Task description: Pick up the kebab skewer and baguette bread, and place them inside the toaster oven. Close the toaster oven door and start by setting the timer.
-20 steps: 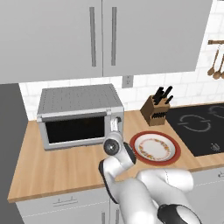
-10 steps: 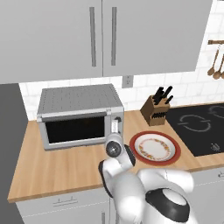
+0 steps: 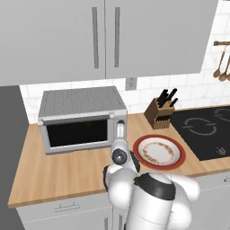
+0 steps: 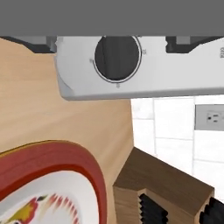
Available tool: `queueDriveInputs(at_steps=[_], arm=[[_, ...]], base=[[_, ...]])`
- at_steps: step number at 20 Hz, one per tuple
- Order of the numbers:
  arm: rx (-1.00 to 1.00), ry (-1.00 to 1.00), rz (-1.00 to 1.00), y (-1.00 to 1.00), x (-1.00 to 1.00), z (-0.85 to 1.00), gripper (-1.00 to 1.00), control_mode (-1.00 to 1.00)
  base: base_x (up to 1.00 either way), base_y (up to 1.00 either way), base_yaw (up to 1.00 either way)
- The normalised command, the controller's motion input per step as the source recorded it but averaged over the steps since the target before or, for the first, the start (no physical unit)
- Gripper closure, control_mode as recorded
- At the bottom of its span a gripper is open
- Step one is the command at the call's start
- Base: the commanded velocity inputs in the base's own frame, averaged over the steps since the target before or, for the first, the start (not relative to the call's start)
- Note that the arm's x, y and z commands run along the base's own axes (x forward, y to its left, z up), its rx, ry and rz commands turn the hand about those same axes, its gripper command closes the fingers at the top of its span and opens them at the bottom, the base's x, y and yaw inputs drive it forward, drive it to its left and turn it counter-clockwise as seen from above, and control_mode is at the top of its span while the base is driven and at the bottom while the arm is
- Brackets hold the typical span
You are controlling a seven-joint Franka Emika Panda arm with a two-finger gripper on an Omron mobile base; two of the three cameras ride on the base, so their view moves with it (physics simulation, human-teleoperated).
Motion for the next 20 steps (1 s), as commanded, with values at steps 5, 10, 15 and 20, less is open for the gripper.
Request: queueDriveInputs(at_steps=[5,10,15,20], arm=[[0.06,-0.12,-0.07,0.0,0.2,-0.21,-1.0,-1.0],[0.05,-0.08,-0.08,0.01,0.17,-0.19,-1.0,-1.0],[0.06,-0.04,-0.09,0.13,0.14,-0.12,-1.0,-1.0],[0.09,-0.02,-0.1,0.26,0.07,-0.23,-1.0,-1.0]], base=[[0.0,0.0,0.0],[0.0,0.0,0.0],[0.0,0.0,0.0],[0.0,0.0,0.0]])
